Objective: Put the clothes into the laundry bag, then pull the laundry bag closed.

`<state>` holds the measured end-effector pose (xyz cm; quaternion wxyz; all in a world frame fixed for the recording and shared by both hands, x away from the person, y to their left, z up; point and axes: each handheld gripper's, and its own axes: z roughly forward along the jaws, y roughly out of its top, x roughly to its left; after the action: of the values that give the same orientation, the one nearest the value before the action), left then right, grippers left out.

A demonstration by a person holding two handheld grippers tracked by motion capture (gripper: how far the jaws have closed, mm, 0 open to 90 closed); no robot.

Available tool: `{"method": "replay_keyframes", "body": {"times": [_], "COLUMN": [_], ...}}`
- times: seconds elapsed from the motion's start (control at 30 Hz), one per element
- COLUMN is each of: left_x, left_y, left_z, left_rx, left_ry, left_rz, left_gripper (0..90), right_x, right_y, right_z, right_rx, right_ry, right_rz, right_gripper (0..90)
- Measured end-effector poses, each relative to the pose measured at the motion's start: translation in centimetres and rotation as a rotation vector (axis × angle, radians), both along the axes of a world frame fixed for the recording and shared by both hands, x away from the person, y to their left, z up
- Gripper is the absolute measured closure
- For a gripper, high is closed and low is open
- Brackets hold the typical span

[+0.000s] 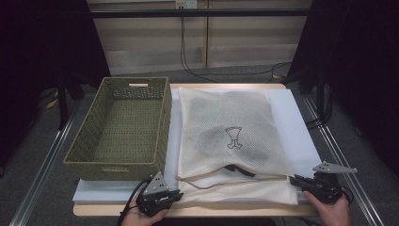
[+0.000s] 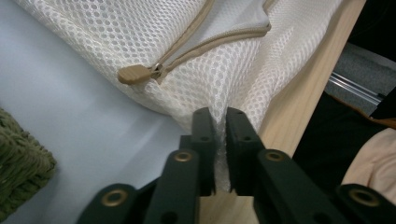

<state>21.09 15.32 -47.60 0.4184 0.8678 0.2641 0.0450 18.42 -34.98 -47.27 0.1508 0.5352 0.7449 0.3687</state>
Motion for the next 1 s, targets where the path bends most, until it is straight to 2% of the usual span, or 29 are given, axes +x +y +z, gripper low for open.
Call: {"method": "replay_keyframes", "body": {"times": [0.07,0.13,0.17,0.23,0.33,0.43,0.47,0.53,0.67,0.7,0.77,0.8,0.87,0.97,1.0], "left_x": [-0.1,-0.1,-0.1,-0.2,-0.2,-0.2,-0.2,0.0,0.0,0.0,0.0,0.0,-0.1,-0.1,-0.1], "left_y": [0.2,0.5,0.6,1.1,1.5,1.5,1.5,1.7,2.0,2.1,1.9,1.9,1.8,2.0,2.1], "left_z": [0.1,0.3,0.5,0.8,1.1,1.0,1.0,1.1,1.2,1.2,1.2,1.2,1.3,1.5,1.7], "left_rx": [-0.011,-0.024,-0.016,-0.025,-0.011,0.003,-0.005,0.0,-0.023,-0.023,-0.021,-0.014,-0.027,-0.041,-0.063], "left_ry": [0.0,-0.015,-0.028,-0.043,-0.066,-0.084,-0.068,-0.074,-0.063,-0.065,-0.064,-0.065,-0.067,-0.07,-0.069], "left_rz": [0.012,0.019,0.026,0.049,0.078,0.085,0.093,0.094,0.106,0.11,0.113,0.116,0.116,0.131,0.137], "left_gripper": [74.3,64.1,60.8,51.1,47.9,42.9,41.8,41.7,41.6,41.6,41.9,44.1,48.4,53.2,53.2], "right_x": [0.0,-0.1,0.0,0.0,-0.1,0.1,0.2,0.4,0.6,0.6,0.7,0.7,0.8,1.0,1.0], "right_y": [-0.1,-0.2,-0.2,-0.2,0.1,0.5,0.8,1.3,2.4,2.6,3.3,3.7,4.2,4.9,4.9], "right_z": [-0.1,0.1,0.2,0.4,0.7,1.0,1.2,1.4,1.8,1.8,1.8,1.8,1.7,1.7,1.7], "right_rx": [0.005,0.019,0.021,0.04,0.057,0.094,0.095,0.096,0.107,0.105,0.1,0.091,0.095,0.104,0.104], "right_ry": [-0.005,-0.033,-0.046,-0.084,-0.111,-0.125,-0.125,-0.139,-0.139,-0.141,-0.139,-0.138,-0.13,-0.146,-0.146], "right_rz": [0.002,-0.003,-0.009,-0.008,0.013,0.036,0.05,0.072,0.123,0.136,0.208,0.231,0.258,0.293,0.293], "right_gripper": [69.2,59.1,57.2,54.1,48.6,41.4,40.6,37.3,36.3,37.4,44.1,44.4,47.0,50.0,50.0]}}
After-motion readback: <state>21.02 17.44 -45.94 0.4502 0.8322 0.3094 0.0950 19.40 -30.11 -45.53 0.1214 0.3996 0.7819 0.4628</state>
